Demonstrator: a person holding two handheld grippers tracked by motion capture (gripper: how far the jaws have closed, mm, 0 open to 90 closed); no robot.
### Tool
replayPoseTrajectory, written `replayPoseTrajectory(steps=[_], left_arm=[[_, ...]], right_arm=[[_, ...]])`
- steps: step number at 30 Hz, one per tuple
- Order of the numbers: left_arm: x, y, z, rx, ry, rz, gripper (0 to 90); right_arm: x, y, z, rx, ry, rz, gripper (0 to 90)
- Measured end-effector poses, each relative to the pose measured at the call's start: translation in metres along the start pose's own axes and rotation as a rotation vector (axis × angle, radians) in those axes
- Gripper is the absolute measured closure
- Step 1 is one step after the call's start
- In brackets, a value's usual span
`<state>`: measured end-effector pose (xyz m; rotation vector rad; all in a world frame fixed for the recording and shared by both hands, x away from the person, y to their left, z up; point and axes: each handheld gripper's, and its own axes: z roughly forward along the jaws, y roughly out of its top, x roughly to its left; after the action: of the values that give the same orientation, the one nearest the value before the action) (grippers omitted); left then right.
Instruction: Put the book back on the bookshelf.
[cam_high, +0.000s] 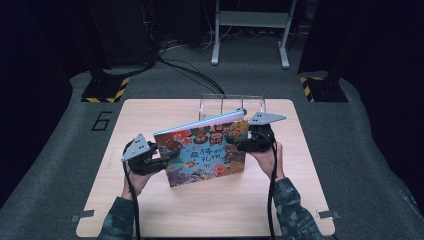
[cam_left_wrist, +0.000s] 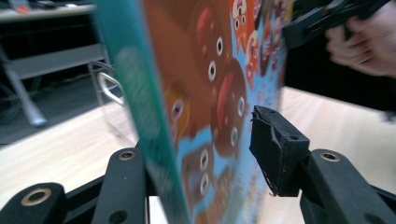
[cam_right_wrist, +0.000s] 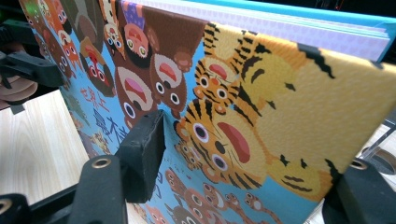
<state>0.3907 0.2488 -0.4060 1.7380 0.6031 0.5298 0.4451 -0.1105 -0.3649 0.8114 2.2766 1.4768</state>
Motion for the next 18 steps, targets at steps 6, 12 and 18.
replayPoseTrajectory(steps=[6, 12, 18], left_arm=[[0.002, 0.0, -0.001, -0.023, -0.043, -0.026, 58.1], [0.001, 0.0, -0.003, -0.019, -0.068, -0.009, 65.6], [0.0, -0.001, -0.004, -0.012, -0.078, 0.015, 71.2]], right_arm=[[-0.001, -0.002, -0.001, -0.004, 0.009, 0.0, 37.1], [-0.011, -0.009, -0.002, -0.014, -0.012, 0.052, 30.0], [-0.022, -0.019, -0.005, -0.019, -0.063, 0.126, 17.5]])
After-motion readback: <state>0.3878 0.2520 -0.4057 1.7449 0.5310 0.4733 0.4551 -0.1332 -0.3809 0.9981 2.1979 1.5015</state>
